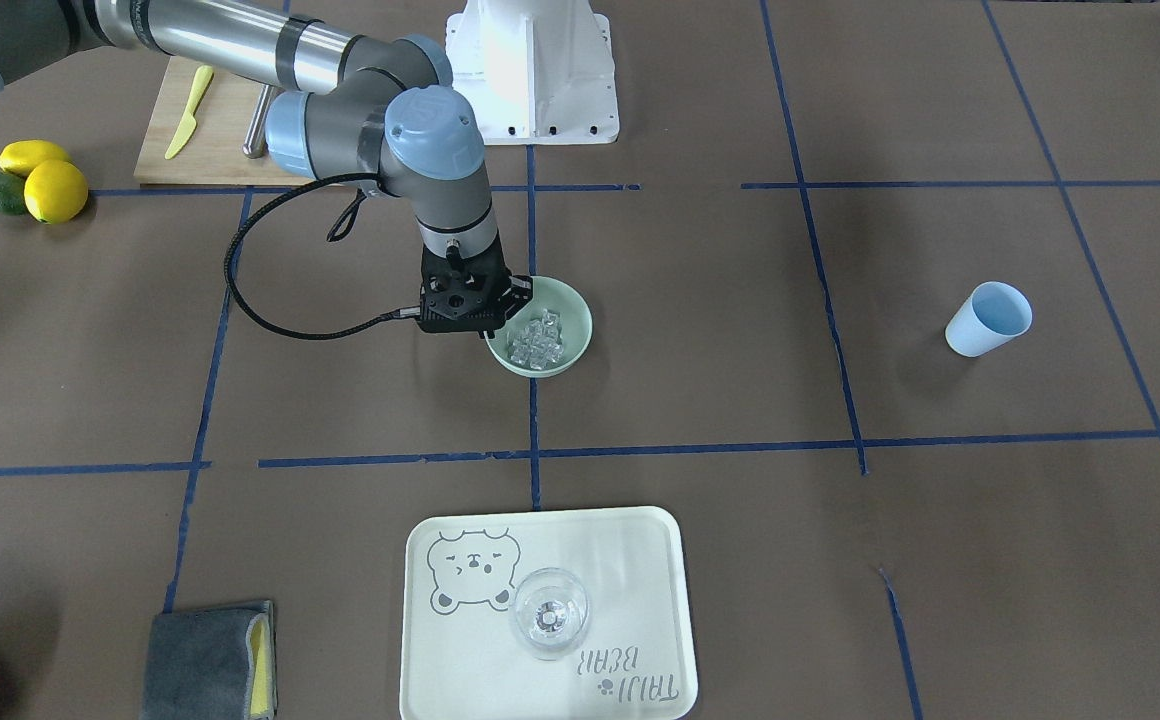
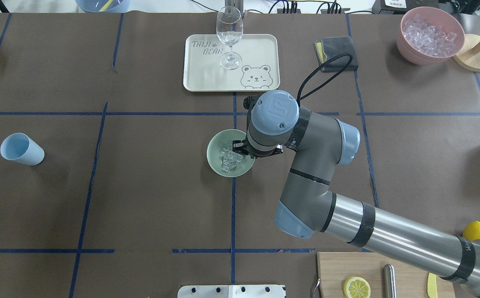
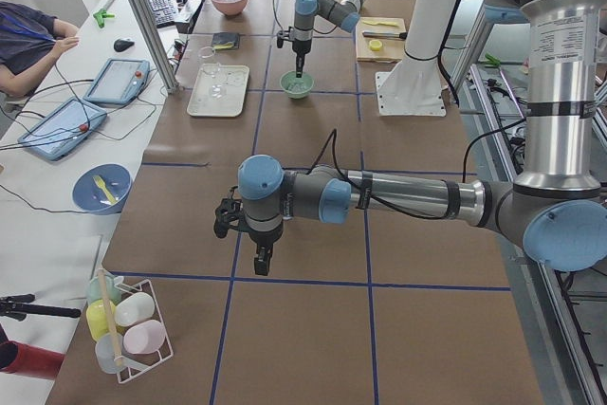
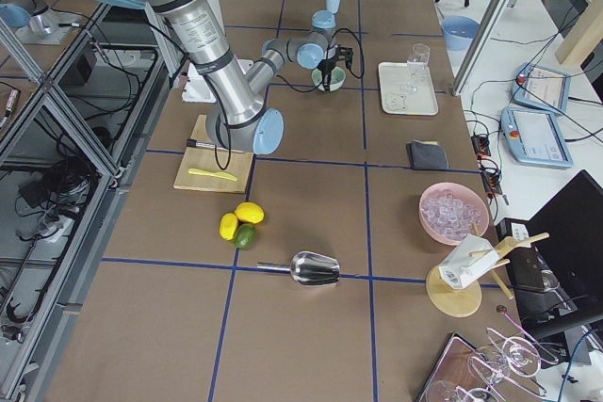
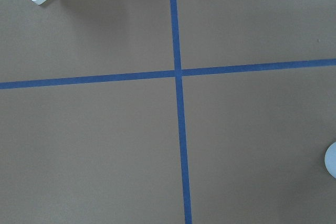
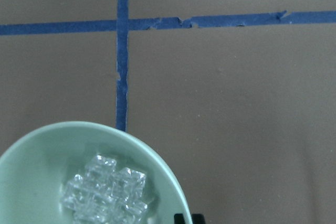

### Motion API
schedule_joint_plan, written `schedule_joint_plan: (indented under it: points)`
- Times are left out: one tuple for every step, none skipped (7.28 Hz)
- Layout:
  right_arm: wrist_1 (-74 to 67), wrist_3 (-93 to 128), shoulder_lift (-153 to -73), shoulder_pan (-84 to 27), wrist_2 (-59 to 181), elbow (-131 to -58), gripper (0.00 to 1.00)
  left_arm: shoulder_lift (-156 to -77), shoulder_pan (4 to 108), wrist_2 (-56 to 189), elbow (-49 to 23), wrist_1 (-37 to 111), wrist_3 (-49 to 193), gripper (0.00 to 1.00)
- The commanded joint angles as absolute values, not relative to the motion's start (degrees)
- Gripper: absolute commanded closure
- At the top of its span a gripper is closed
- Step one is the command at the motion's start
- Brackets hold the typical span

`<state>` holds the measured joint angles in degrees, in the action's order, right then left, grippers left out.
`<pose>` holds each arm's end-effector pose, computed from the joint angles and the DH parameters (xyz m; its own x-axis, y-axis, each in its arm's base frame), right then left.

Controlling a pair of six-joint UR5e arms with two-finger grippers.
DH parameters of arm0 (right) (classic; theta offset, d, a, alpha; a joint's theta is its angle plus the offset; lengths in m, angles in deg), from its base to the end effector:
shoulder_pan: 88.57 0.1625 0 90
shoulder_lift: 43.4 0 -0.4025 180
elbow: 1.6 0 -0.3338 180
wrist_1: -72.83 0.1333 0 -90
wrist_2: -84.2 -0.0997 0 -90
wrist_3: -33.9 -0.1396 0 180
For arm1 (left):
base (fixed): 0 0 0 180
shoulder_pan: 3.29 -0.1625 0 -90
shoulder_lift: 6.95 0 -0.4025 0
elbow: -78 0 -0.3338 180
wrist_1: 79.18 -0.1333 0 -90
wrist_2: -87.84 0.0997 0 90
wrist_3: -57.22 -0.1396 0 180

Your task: Pour ice into bowl

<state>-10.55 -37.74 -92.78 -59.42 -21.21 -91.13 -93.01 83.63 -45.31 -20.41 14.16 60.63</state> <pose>-0.5501 -0.4170 0.2723 0.6624 0.0217 0.7488 -0.0968 0.9937 0.0568 -0.0153 -0.4192 0.6254 0.7254 0.0729 -0.6844 -0.0101 0.9954 0.0953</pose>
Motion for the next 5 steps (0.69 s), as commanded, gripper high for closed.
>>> schedule_joint_plan:
  points:
    - [-17.74, -37.64, -93.23, -58.42, -21.53, -99.46, 1.00, -93.00, 83.63, -45.31, -20.26, 14.33, 60.64, 0.00]
    - [-19.01, -37.64, -95.06, -57.81, -21.96, -103.95, 1.00, -93.00, 83.63, -45.31, -20.35, 14.42, 60.64, 0.00]
    - [-19.02, -37.38, -97.25, -56.07, -24.06, -106.52, 1.00, -93.00, 83.63, -45.31, -20.35, 14.42, 60.64, 0.00]
    - [-18.50, -35.99, -99.62, -52.74, -28.34, -107.93, 1.00, -93.00, 83.63, -45.31, -20.35, 14.42, 60.64, 0.00]
    - [-18.41, -30.93, -101.47, -49.31, -32.39, -109.08, 1.00, -93.00, 83.63, -45.31, -20.35, 14.42, 60.64, 0.00]
